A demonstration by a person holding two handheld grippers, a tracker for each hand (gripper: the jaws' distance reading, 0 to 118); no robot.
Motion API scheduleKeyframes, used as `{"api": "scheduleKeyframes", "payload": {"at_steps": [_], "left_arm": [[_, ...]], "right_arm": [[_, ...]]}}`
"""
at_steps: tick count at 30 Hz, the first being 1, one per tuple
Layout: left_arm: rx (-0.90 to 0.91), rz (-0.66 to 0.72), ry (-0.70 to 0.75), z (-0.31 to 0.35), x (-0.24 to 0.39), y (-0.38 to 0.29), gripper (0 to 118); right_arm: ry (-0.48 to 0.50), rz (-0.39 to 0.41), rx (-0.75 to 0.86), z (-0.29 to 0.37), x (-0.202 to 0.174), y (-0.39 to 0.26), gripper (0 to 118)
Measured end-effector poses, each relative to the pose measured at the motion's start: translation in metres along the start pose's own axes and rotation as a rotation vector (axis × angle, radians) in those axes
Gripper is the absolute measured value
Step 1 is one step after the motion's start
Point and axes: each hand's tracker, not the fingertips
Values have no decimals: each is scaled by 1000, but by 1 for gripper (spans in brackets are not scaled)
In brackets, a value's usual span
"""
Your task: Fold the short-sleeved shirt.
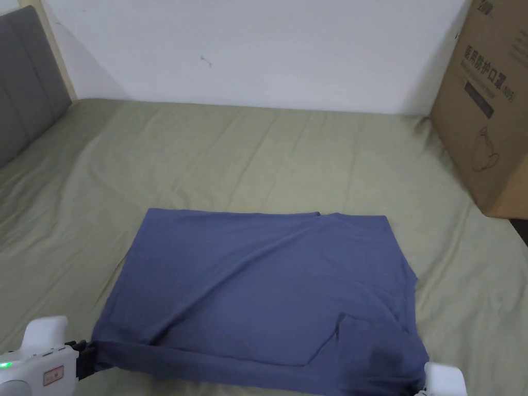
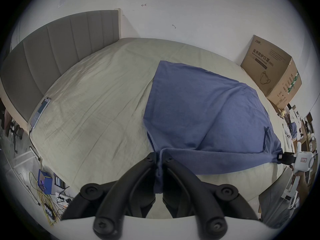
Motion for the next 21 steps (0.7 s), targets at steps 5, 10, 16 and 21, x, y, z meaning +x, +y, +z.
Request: {"api": "scheduleKeyframes", "payload": {"at_steps": [5,10,16,21], "left_arm": [[29,28,-8,7,0,10,5],[72,42,-16,1,3,47,5],[100,9,-1,-23,24,104,5],[27,3,0,-76,30,137,5]], "right_arm": [[28,-8,125,38,-2,22,8],[47,-18,224,54,-6,72,8],[40,-33,239,26,-12,137,8],[9,-24,164,-28,-15,174,8]]}}
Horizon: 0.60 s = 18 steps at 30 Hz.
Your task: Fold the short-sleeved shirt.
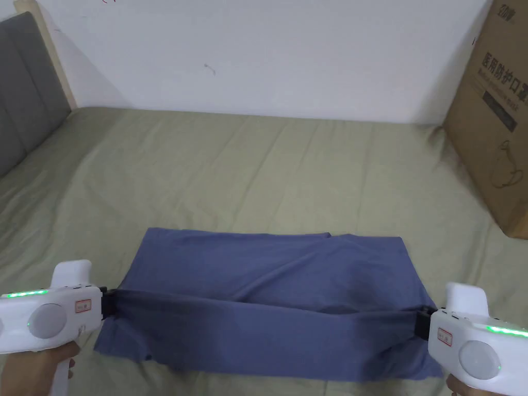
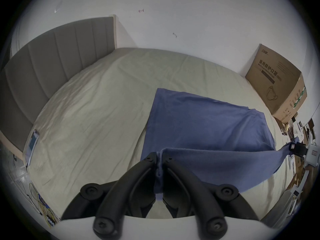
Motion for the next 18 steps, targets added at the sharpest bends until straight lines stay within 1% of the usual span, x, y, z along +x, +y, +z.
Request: {"api": "scheduleKeyframes", "payload": {"at_steps": [4,6,7,9,12,13,14,15,16,17,18], "left_arm": [[-79,3,21,-46,2,10,5],[-137,-33,48,-67,6,10,5],[-154,-49,60,-87,-1,10,5],[-183,-64,72,-102,1,7,5],[-169,-64,80,-107,0,0,6],[-165,-57,72,-104,-1,1,11],[-159,-49,70,-101,-4,2,24],[-155,-32,64,-95,-8,3,58],[-167,5,39,-92,-10,5,84],[-191,54,-1,-87,-13,6,99],[-180,101,-61,-77,-14,9,101]], "right_arm": [[-18,-23,-77,-49,0,8,8],[-32,-38,-120,-73,0,7,8],[-41,-42,-142,-83,0,5,8],[-50,-51,-177,-100,1,-1,8],[-52,-81,-194,-108,2,-7,9],[-55,-85,-185,-105,1,-7,9],[-57,-80,-177,-100,0,-6,10],[-55,-73,-173,-93,-1,-4,31],[-52,-67,-165,-86,-2,-3,53],[-43,-63,-153,-79,-2,-1,77],[-25,-62,-126,-70,-2,2,98]]}}
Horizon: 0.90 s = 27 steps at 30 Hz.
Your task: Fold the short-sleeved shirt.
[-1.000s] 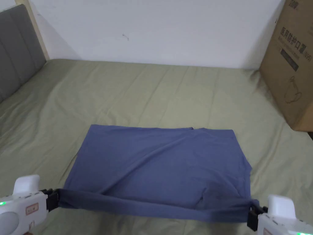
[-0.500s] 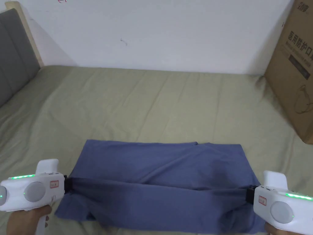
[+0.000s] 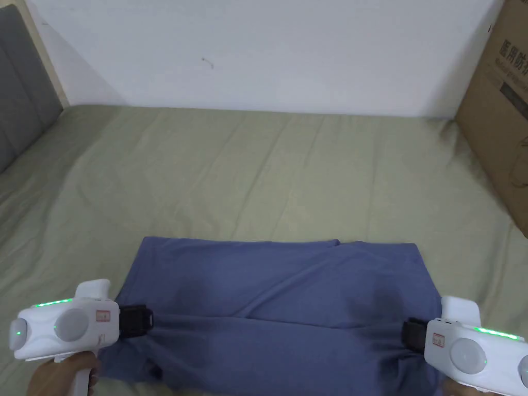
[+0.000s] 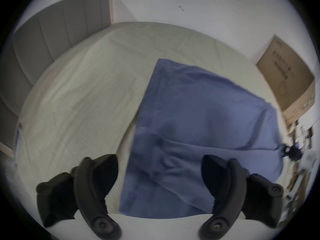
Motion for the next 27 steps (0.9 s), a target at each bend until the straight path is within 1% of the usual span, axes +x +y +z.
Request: {"api": "scheduleKeyframes", "payload": {"at_steps": [1,3,4,8,12,15,17,18,19,20,21,22,23,24,25,27], "left_arm": [[40,33,-52,11,1,1,101],[116,81,-87,37,7,5,101],[160,79,-101,51,11,6,101],[394,-15,-147,131,48,4,101],[612,-157,-94,196,90,-9,101],[751,-217,-62,227,113,-24,101],[843,-239,-67,229,114,-29,100],[877,-254,-71,233,117,-35,95],[898,-262,-80,235,119,-40,84],[919,-272,-84,238,121,-45,64],[926,-280,-91,240,122,-49,25],[918,-283,-88,241,124,-51,0],[922,-283,-86,242,125,-54,0],[920,-283,-98,244,124,-54,0],[903,-289,-122,242,123,-56,0],[902,-302,-94,242,123,-57,0]], "right_arm": [[16,-1,39,12,0,3,102],[55,6,138,45,-3,10,101],[69,18,170,57,-3,12,101],[106,70,384,140,-16,22,101],[87,140,604,206,-31,19,101],[60,170,719,241,-44,14,101],[40,184,786,257,-50,9,101],[30,192,802,264,-53,6,101],[19,194,816,269,-56,4,97],[15,204,827,275,-59,0,88],[8,206,822,279,-61,-1,61],[4,207,823,279,-60,-2,33],[5,208,830,280,-60,-3,6],[7,207,829,281,-60,-3,0],[16,206,830,283,-60,-4,0],[30,207,824,283,-58,-4,0]]}}
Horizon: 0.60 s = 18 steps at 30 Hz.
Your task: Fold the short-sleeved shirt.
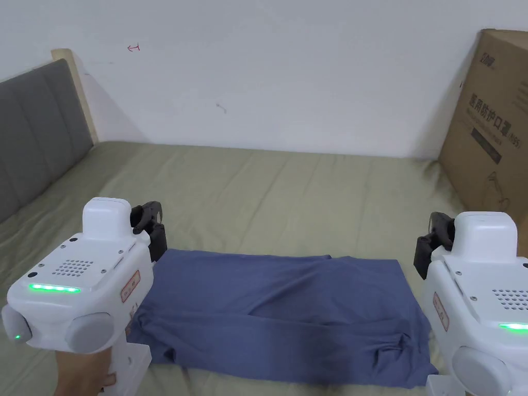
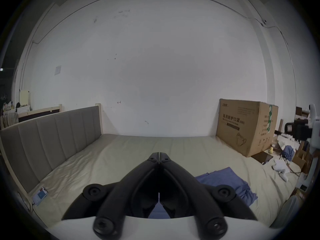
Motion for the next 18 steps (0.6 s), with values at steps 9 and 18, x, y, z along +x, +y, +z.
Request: {"api": "scheduleKeyframes", "payload": {"at_steps": [9,18], "left_arm": [[-359,107,8,-42,-47,-40,0],[-755,191,125,-92,-105,-135,0]], "right_arm": [[13,-24,-44,-11,6,-12,0],[2,-21,-127,-37,10,-35,0]]}}
